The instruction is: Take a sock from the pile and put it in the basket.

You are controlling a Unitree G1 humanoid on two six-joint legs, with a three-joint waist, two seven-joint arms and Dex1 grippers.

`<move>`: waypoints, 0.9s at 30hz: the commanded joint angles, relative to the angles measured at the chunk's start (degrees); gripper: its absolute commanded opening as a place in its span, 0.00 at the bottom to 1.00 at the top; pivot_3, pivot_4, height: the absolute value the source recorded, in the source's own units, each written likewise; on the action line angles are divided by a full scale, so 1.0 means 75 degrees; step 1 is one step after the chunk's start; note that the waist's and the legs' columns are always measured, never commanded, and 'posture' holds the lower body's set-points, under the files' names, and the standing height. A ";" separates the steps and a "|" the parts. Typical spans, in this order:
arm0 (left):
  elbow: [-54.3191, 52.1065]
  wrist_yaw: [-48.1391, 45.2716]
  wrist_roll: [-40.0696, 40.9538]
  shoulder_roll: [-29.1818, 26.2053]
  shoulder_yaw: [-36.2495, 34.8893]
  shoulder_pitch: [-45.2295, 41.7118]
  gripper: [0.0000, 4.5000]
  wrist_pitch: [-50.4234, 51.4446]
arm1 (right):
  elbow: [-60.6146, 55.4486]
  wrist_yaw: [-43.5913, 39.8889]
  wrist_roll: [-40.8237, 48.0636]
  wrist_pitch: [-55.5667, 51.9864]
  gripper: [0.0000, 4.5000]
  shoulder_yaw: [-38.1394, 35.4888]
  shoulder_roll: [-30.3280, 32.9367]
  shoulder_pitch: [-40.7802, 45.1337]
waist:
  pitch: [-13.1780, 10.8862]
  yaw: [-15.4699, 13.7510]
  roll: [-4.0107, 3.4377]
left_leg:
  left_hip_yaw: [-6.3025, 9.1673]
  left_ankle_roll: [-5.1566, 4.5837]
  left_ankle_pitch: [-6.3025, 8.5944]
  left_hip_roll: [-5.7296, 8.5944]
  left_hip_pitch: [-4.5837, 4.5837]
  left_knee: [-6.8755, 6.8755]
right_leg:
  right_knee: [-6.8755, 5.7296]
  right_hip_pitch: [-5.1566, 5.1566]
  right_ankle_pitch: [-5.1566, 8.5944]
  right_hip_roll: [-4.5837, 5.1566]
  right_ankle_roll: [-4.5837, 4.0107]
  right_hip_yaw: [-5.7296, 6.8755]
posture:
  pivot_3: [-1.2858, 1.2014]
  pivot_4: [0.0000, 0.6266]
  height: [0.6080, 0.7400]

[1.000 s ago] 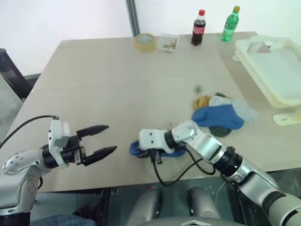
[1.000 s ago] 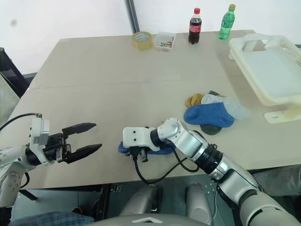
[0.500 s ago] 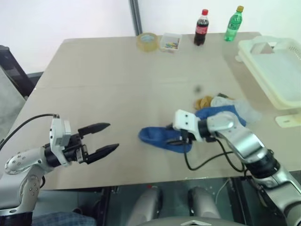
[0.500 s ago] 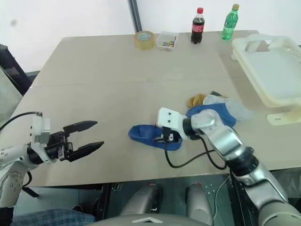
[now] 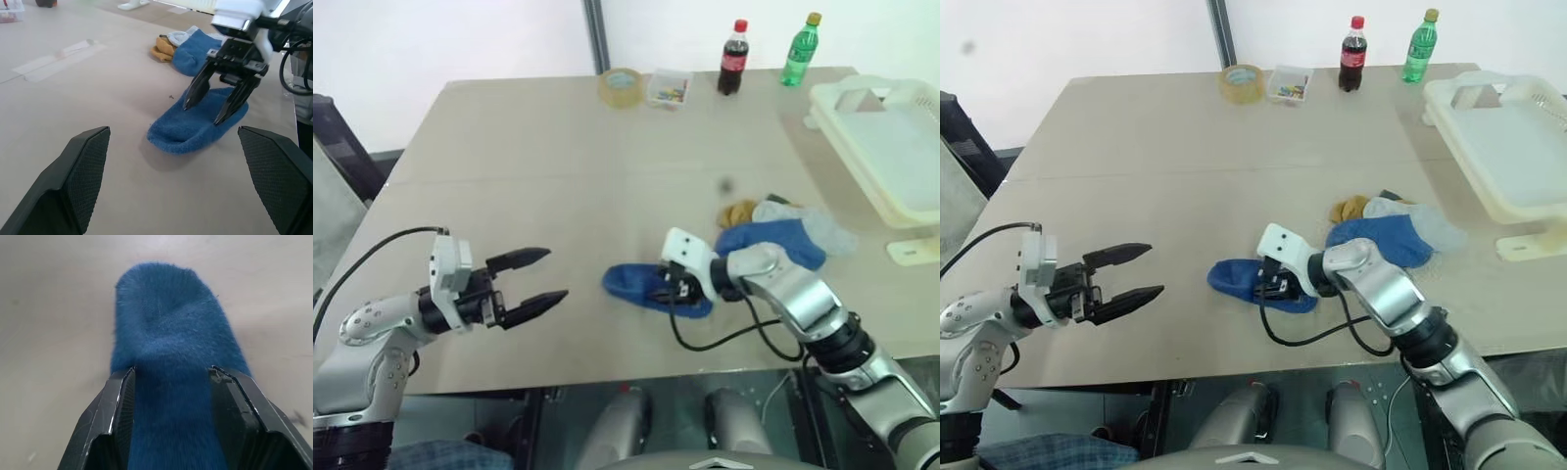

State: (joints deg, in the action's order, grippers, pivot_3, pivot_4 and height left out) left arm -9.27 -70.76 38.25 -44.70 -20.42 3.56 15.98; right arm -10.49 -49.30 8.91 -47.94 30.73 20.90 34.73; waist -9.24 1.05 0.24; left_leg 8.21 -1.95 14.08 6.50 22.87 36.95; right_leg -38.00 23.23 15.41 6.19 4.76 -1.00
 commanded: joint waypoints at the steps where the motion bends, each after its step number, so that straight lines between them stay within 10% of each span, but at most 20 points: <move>1: -0.0063 -0.0010 -0.0005 -0.0054 -0.0105 0.0005 1.00 -0.0073 | 0.0273 -0.0145 -0.0300 0.0375 0.53 0.0558 -0.0085 0.0220 | 0.0004 0.0004 0.0006 | 0.0000 0.0000 0.0000 0.0000 0.0000 0.0000 | 0.0000 0.0000 0.0000 0.0000 0.0000 0.0000 | 0.52 0.24 1.00; 18: -0.0397 0.0182 0.0079 -0.0016 -0.0384 0.0511 1.00 -0.0089 | 0.1076 -0.1933 -0.1011 0.3712 0.53 0.1135 0.0573 0.0315 | 0.0007 0.0151 0.0006 | -0.0003 0.0004 -0.0001 -0.0010 -0.0011 0.0001 | -0.0007 -0.0003 -0.0001 -0.0011 0.0000 -0.0001 | 0.52 0.24 1.00; 27: -0.0197 0.0103 0.0019 0.0016 -0.0201 0.0261 1.00 -0.0147 | -0.0970 -0.1127 0.0080 0.1064 0.53 -0.0778 0.0827 -0.0204 | 0.0006 0.0095 0.0005 | 0.0001 0.0004 0.0000 -0.0010 -0.0003 0.0001 | -0.0003 0.0000 -0.0001 -0.0010 -0.0001 0.0001 | 0.52 0.24 1.00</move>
State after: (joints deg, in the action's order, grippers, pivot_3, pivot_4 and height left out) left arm -10.39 -69.65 38.25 -44.58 -21.66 6.19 15.83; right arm -11.79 -58.65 7.06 -34.69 28.52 25.84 34.24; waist -9.19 1.76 0.27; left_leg 8.23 -1.92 14.08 6.42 22.87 36.95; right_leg -38.02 23.23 15.40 6.12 4.75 -0.99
